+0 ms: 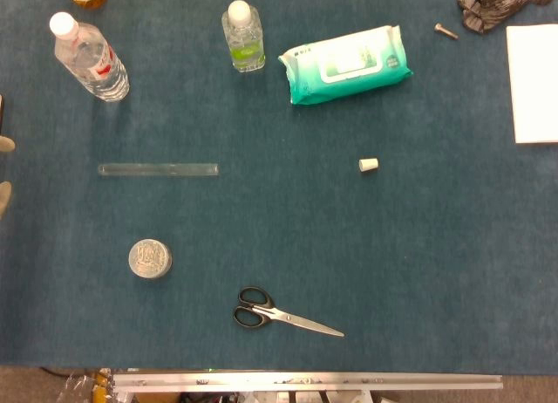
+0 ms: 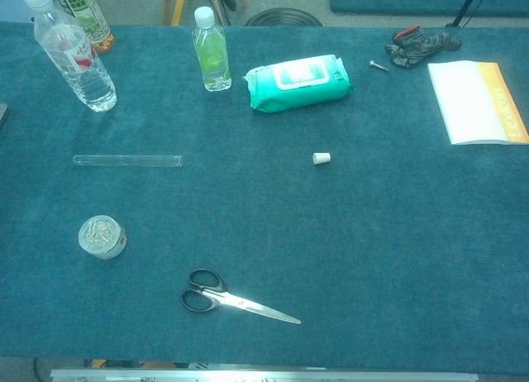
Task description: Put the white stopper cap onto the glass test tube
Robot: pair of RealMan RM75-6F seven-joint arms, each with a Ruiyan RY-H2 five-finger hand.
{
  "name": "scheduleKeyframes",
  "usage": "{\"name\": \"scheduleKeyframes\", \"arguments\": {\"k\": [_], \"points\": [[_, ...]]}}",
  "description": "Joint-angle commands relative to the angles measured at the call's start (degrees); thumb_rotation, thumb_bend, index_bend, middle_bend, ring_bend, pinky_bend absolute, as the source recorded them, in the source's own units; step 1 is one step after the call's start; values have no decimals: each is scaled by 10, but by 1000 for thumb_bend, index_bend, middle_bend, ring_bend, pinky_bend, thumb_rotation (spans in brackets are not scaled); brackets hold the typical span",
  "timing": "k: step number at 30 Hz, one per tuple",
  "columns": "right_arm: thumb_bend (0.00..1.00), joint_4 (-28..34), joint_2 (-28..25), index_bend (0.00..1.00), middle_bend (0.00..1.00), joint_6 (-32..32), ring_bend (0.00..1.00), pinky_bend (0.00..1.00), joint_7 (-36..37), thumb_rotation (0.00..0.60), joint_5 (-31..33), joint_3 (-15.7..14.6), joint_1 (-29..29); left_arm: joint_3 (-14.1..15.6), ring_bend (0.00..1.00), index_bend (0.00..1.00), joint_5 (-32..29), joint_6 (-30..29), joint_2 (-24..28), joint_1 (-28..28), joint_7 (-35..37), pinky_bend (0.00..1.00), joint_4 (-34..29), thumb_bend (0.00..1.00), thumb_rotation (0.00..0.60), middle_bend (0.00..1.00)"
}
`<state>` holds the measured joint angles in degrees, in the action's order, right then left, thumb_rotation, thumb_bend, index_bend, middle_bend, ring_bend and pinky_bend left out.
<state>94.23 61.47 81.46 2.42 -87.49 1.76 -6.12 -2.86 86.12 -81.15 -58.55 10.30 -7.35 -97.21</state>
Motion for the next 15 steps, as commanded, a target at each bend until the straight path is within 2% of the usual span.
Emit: {"name": "scheduleKeyframes", "arguments": {"k": [1,15], "points": [[345,1,-1,391,321,0,288,417,-2,600,0,0,0,0,174,346,0,2,0,1,1,238,1,322,600,319],[345,10,-2,391,321,2,288,417,-6,600,-13,-5,-1,4,174,347,13,-18,3,-10,18,238,7,322,600,319]]}}
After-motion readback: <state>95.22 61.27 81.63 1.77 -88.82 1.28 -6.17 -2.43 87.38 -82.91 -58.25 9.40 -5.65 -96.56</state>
